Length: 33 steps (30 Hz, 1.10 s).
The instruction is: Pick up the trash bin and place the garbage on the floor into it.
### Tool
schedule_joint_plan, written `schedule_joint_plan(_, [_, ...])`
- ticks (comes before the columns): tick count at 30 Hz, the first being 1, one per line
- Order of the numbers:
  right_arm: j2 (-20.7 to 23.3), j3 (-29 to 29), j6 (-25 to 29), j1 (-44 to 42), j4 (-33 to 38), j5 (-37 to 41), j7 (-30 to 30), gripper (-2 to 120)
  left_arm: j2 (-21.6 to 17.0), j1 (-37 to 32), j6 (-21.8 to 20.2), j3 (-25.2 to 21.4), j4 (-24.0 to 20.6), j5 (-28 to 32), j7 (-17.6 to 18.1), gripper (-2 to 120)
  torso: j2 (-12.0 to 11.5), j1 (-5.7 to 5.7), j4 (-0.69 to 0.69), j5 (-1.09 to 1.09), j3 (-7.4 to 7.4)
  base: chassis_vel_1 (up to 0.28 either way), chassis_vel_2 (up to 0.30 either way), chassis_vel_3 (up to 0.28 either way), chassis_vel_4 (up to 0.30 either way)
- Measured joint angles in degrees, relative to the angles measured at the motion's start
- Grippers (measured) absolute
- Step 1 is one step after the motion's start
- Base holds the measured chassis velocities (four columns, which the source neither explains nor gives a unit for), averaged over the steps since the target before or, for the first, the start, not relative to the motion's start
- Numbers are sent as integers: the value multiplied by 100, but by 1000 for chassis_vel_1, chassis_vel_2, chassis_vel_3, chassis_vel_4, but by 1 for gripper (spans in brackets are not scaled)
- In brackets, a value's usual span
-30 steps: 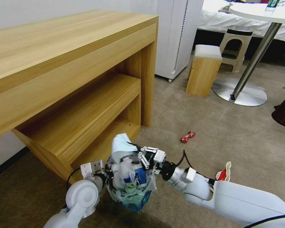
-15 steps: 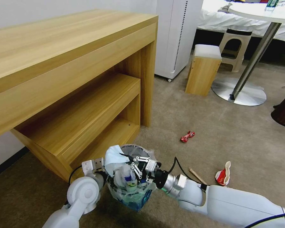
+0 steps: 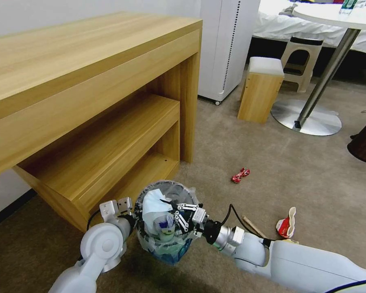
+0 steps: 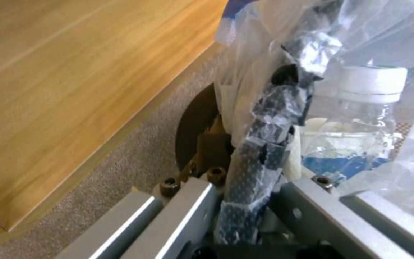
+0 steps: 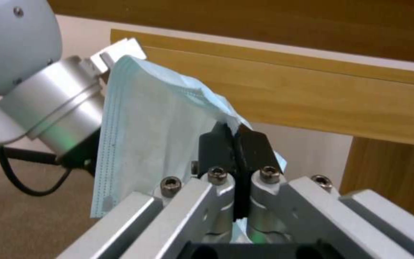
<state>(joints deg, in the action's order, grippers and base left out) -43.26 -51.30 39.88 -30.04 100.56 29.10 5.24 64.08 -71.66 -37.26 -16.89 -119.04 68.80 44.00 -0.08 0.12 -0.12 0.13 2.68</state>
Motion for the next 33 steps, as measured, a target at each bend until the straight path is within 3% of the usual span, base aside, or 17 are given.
schedule_joint_plan(30, [-34,101,7,-85,-269,-251,174,0,-45,-276,26,-134,-340,21,-15,0,1,-1,1,0,0,0,0,0,0])
schedule_joint_plan(33, [-18,117,-7,-103,-290,-296,202,9,-59,-294,29,-146,-357,27,-14,0,1,-1,2,-1,0,0,0,0,0])
